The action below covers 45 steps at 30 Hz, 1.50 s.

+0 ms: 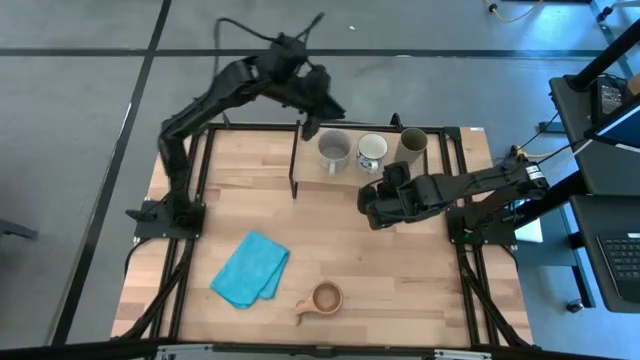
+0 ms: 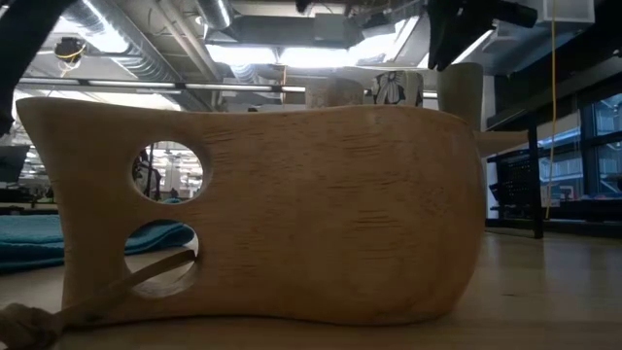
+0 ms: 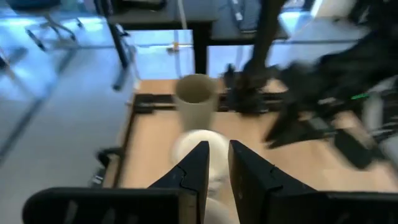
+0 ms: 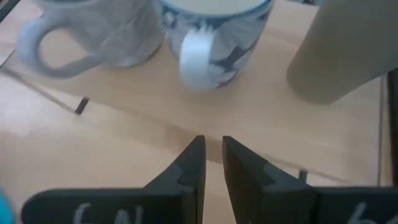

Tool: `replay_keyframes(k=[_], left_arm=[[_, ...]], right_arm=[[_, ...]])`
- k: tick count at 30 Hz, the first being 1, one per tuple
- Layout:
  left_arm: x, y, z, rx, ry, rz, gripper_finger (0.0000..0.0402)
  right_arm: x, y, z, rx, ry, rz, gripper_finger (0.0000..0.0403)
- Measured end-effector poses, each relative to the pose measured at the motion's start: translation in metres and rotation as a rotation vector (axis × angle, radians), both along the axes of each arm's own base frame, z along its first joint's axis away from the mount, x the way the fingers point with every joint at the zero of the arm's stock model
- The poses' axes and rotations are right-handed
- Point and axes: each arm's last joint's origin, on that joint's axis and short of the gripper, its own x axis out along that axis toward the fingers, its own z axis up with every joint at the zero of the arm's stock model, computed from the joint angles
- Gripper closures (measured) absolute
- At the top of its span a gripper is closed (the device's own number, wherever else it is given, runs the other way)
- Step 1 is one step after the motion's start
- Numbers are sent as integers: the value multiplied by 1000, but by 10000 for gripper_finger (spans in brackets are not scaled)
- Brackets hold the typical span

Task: Stack small to large cups/mugs on shelf
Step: Put the blue mug on the shelf

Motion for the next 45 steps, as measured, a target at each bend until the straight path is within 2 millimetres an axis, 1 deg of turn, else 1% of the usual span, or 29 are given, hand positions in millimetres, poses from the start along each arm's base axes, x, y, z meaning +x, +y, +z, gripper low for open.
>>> replay_keyframes(k=[3,5,9,13,15,18,20,23,27,31,34,38,42,45], left_arm=[[-15,-29,12,-68,25,-44,346],[-17,-52,13,-66,68,-51,346],[-17,-91,6,-14,190,19,347],[-19,-130,2,-39,246,34,347],[-18,-148,-4,-31,283,85,347],[-21,-162,-15,48,369,251,347],[-24,-165,-24,69,421,348,347],[-17,-167,-43,53,481,397,347],[-3,-166,-70,38,493,390,347],[17,-164,-103,-62,476,307,347],[20,-162,-121,-95,449,284,347],[9,-154,-136,-108,431,308,347],[-10,-138,-138,-151,345,360,347],[-23,-124,-136,-174,236,390,347]], right_arm=[[0,9,0,29,-17,33,347],[1,17,0,41,-37,59,347],[-1,32,0,49,-56,112,347],[-4,49,0,90,-67,177,347],[-6,58,1,108,-85,210,347],[-9,72,1,115,-122,244,347],[-12,80,2,109,-141,257,347],[-17,92,2,111,-176,273,347],[-24,114,5,135,-239,350,347],[-32,133,8,123,-311,402,347],[-35,141,9,131,-346,416,347],[-40,146,9,154,-368,407,347],[-43,150,9,144,-376,418,347],[-43,149,10,120,-391,411,347]])
